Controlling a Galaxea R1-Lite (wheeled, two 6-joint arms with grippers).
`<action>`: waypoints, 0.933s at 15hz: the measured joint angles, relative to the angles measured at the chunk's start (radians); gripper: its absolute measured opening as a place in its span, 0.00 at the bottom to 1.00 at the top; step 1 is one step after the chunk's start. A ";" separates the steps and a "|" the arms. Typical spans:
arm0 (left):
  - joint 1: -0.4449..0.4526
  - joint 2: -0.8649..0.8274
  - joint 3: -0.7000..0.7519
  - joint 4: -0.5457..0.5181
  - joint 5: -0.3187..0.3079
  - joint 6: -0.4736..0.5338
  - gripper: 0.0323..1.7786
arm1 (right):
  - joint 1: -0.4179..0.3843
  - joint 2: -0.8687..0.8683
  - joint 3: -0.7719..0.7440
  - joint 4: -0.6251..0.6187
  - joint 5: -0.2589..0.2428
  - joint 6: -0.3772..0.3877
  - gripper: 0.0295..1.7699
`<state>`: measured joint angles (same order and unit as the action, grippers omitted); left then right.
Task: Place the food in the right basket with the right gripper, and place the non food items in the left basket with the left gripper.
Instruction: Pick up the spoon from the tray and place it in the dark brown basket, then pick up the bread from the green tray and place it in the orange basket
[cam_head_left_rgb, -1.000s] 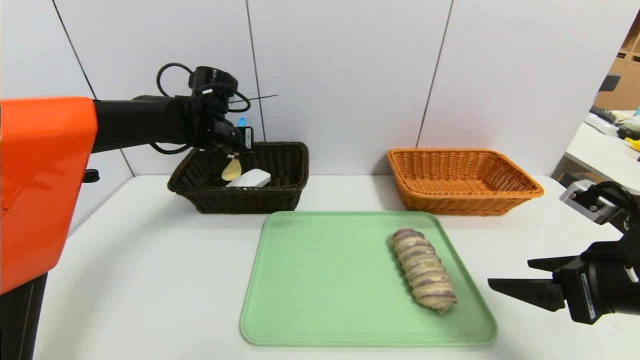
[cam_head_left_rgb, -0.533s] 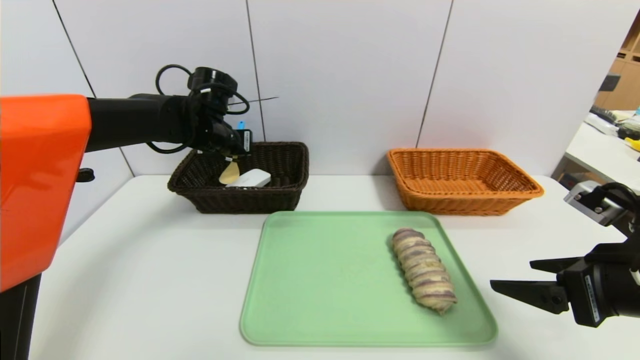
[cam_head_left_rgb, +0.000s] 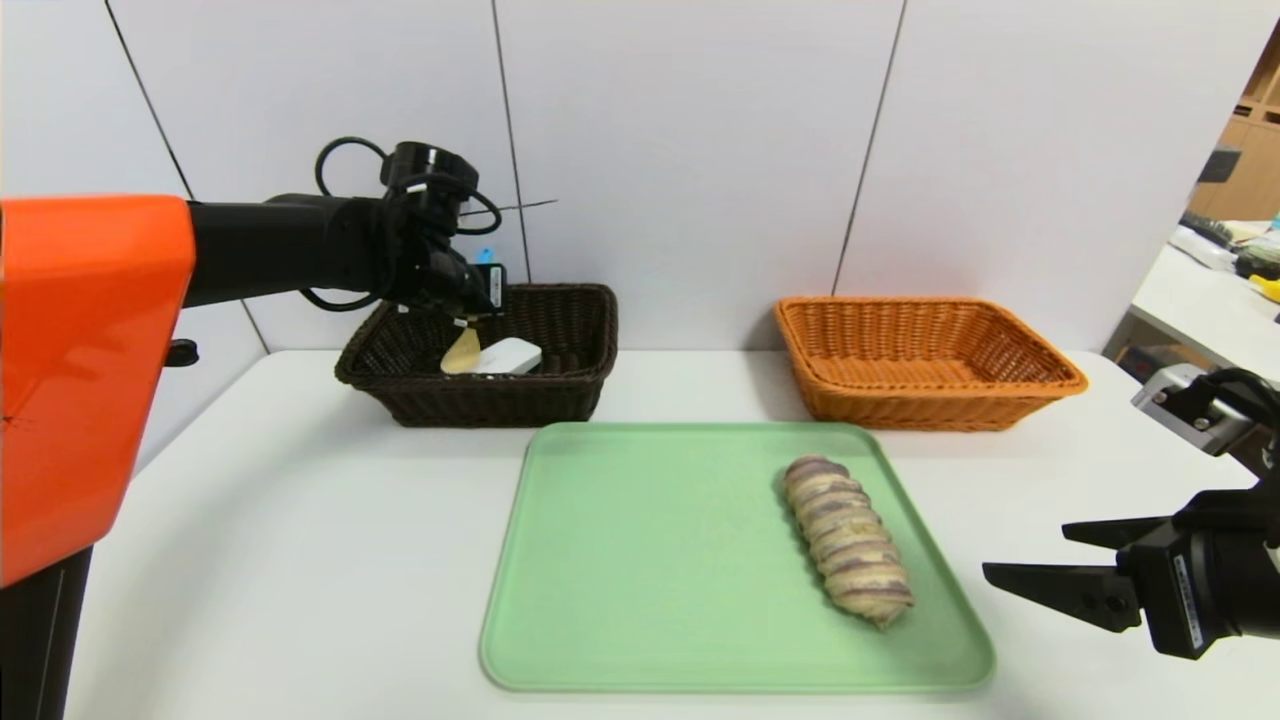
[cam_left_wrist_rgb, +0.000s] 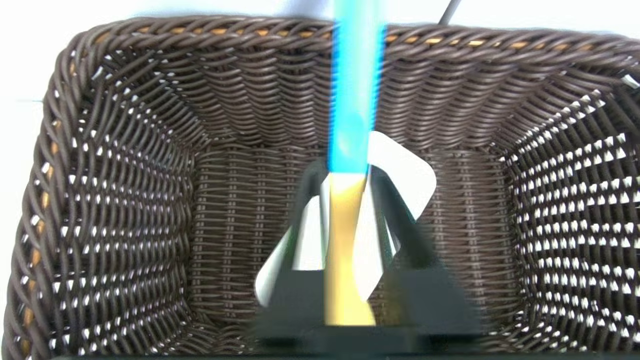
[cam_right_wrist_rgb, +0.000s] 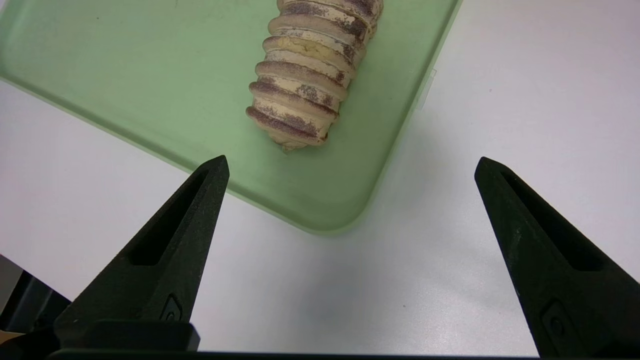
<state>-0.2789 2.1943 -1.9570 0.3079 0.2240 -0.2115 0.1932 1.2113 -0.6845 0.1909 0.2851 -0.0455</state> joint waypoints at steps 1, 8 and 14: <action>0.000 0.000 0.000 0.000 0.000 -0.001 0.31 | 0.000 0.000 0.000 0.000 0.000 0.000 0.96; 0.000 -0.007 0.002 0.011 0.000 -0.004 0.70 | 0.000 0.001 0.003 0.000 0.000 0.000 0.96; -0.008 -0.083 0.001 0.106 -0.019 -0.054 0.84 | 0.000 0.003 0.002 -0.005 0.000 0.000 0.96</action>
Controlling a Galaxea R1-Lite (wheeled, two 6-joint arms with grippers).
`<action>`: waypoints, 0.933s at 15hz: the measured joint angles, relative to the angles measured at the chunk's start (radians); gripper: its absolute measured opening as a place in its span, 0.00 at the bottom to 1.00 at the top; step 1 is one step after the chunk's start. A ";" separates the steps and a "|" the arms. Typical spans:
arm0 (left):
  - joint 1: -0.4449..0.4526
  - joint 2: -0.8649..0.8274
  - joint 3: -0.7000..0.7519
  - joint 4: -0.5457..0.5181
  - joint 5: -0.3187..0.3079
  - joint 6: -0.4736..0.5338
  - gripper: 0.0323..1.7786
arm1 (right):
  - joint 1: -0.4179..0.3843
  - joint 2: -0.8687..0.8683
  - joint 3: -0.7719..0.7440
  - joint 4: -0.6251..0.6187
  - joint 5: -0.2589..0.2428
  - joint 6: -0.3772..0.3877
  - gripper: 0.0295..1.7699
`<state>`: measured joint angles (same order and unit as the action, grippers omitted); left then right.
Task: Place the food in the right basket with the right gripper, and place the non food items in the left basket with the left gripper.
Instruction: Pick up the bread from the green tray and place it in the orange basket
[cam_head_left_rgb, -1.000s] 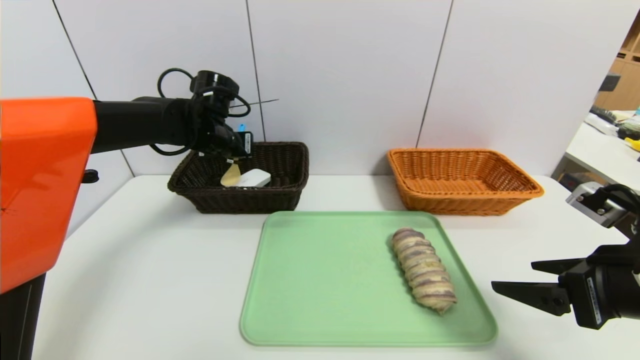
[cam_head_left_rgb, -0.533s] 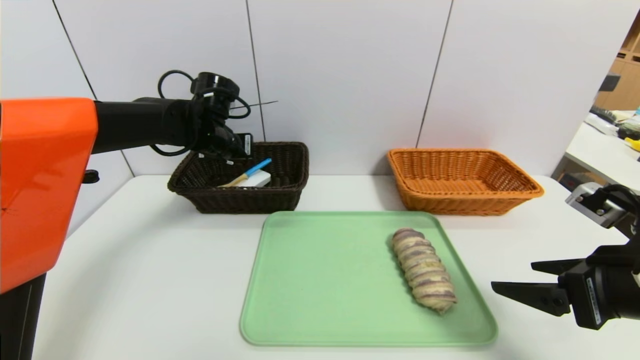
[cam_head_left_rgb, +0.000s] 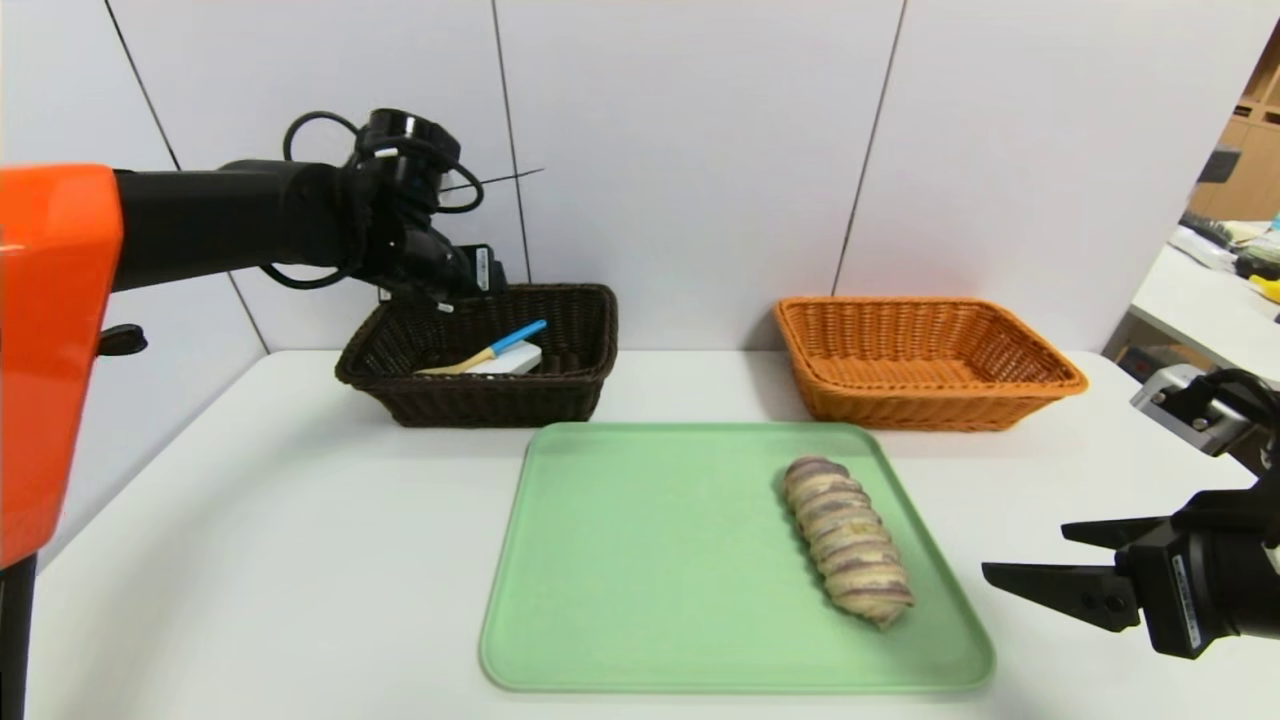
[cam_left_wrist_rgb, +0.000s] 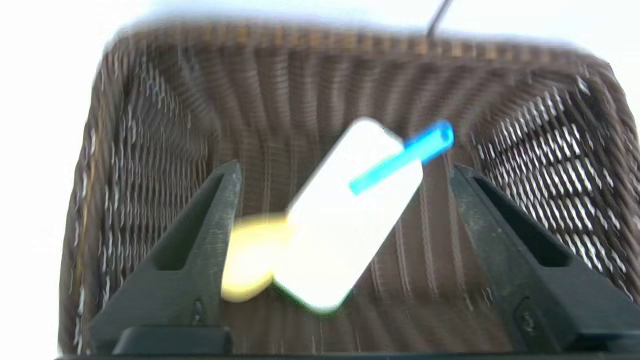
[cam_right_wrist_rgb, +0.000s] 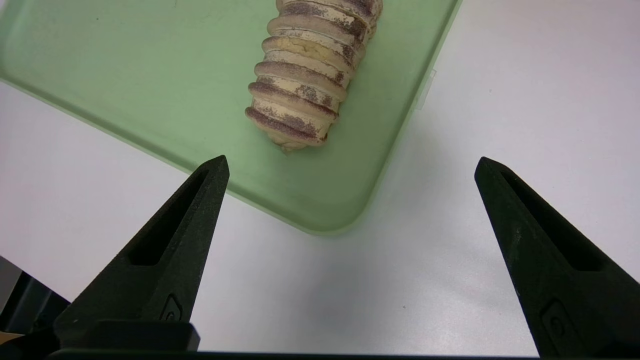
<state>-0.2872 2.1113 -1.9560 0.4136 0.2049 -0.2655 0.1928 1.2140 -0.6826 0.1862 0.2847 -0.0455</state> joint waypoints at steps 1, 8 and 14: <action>-0.011 -0.021 -0.001 0.044 -0.022 -0.034 0.85 | 0.000 0.001 0.000 0.000 0.000 0.000 0.96; -0.127 -0.193 0.123 0.177 -0.114 -0.177 0.91 | 0.000 -0.001 -0.019 0.005 -0.004 0.001 0.96; -0.325 -0.355 0.383 0.170 -0.108 -0.172 0.94 | 0.008 0.059 -0.076 0.012 -0.004 0.024 0.96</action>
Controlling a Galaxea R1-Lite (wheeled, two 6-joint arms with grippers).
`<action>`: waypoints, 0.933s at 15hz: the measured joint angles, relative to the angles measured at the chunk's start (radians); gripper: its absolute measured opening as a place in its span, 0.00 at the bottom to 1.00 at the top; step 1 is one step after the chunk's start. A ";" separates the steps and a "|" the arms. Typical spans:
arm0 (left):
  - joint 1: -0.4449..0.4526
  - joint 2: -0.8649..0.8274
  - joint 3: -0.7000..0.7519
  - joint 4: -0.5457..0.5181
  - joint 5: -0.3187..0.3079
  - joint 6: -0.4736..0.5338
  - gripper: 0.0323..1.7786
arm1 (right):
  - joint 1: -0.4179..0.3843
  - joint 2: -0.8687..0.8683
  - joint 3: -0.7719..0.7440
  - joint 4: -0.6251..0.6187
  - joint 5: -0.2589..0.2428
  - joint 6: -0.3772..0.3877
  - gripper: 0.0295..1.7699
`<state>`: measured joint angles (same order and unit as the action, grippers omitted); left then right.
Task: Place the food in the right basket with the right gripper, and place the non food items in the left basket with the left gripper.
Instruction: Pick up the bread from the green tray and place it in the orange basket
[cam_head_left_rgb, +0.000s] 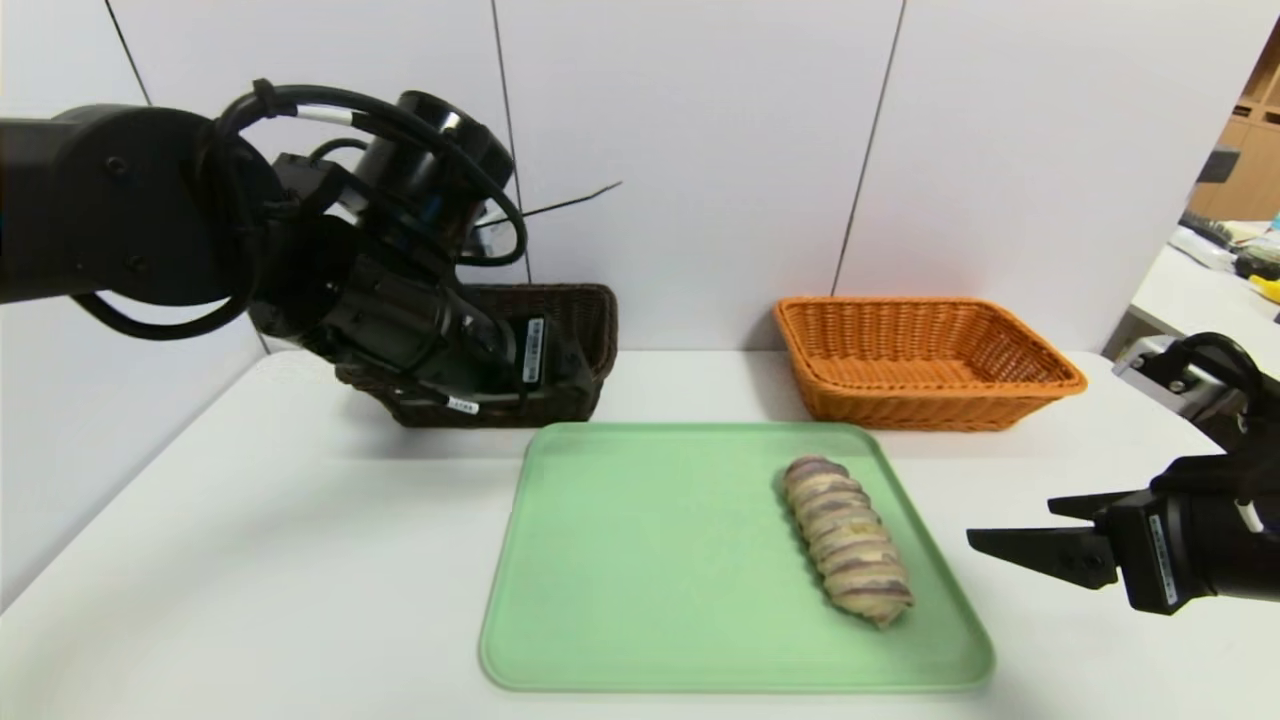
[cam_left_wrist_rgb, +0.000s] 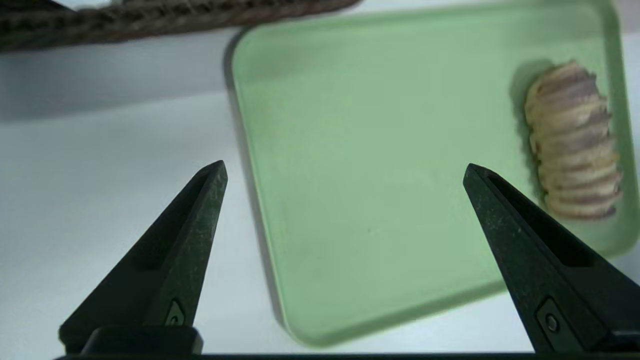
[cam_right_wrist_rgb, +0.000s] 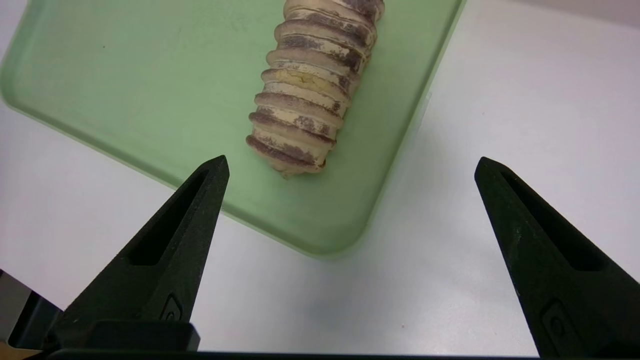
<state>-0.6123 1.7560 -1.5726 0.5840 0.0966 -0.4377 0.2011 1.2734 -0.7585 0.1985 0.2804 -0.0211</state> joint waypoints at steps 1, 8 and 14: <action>-0.035 -0.019 0.036 -0.001 0.000 0.007 0.94 | 0.002 0.016 -0.011 0.005 0.000 0.005 0.96; -0.144 -0.077 0.163 -0.001 0.001 0.073 0.95 | 0.019 0.163 -0.127 0.043 -0.011 0.051 0.96; -0.154 -0.080 0.165 -0.001 0.000 0.122 0.95 | 0.078 0.295 -0.264 0.164 -0.027 0.069 0.96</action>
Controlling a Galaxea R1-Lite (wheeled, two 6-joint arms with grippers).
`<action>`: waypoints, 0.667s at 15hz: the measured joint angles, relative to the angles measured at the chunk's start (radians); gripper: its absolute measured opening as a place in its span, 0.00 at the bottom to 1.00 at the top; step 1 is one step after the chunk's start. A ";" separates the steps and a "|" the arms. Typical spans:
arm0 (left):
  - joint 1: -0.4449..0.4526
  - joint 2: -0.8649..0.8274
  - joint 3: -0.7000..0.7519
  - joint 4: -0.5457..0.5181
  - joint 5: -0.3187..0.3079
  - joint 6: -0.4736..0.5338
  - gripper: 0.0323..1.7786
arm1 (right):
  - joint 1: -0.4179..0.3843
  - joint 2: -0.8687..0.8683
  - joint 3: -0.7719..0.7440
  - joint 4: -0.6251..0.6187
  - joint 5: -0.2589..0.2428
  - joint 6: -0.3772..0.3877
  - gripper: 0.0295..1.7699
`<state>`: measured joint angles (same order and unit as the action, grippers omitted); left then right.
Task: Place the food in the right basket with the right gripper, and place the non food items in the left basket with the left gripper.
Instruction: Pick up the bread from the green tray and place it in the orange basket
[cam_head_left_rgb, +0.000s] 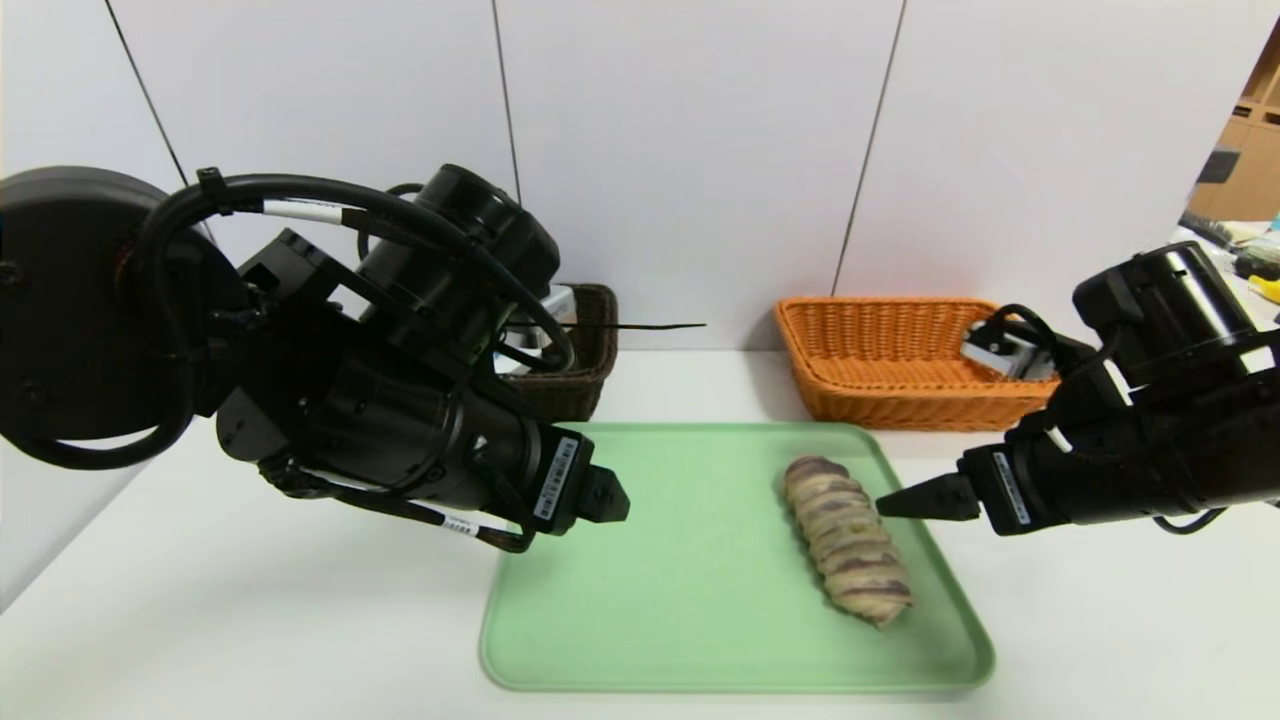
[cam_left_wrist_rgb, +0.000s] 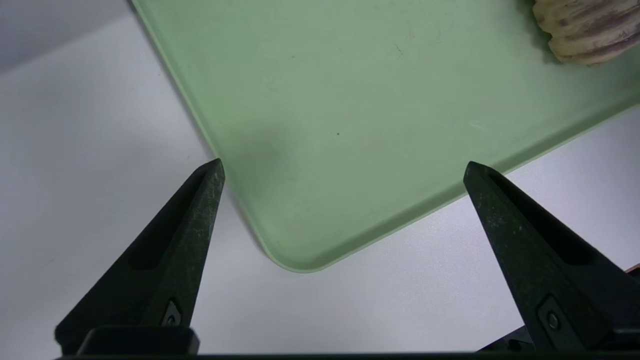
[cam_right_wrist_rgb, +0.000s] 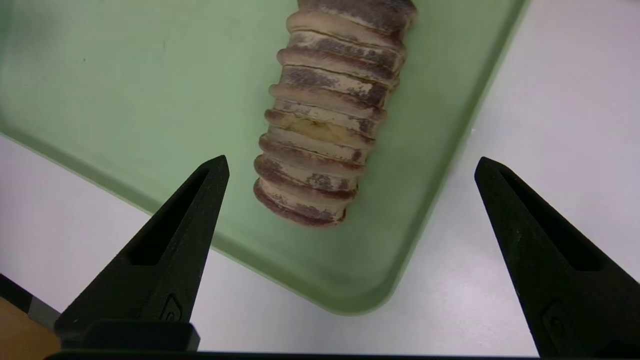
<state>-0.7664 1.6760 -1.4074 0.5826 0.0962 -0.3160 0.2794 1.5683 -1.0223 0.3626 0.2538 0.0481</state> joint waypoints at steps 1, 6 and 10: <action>0.000 0.000 0.000 0.000 0.000 0.001 0.95 | 0.011 0.019 -0.015 0.013 -0.018 0.001 0.96; 0.000 0.006 -0.003 -0.002 0.002 0.015 0.95 | 0.081 0.094 -0.065 0.046 -0.096 0.016 0.96; 0.000 0.017 -0.004 -0.008 0.006 0.007 0.95 | 0.129 0.152 -0.119 0.069 -0.113 0.071 0.96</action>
<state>-0.7668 1.6930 -1.4111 0.5743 0.1019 -0.3091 0.4087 1.7202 -1.1411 0.4315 0.1413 0.1196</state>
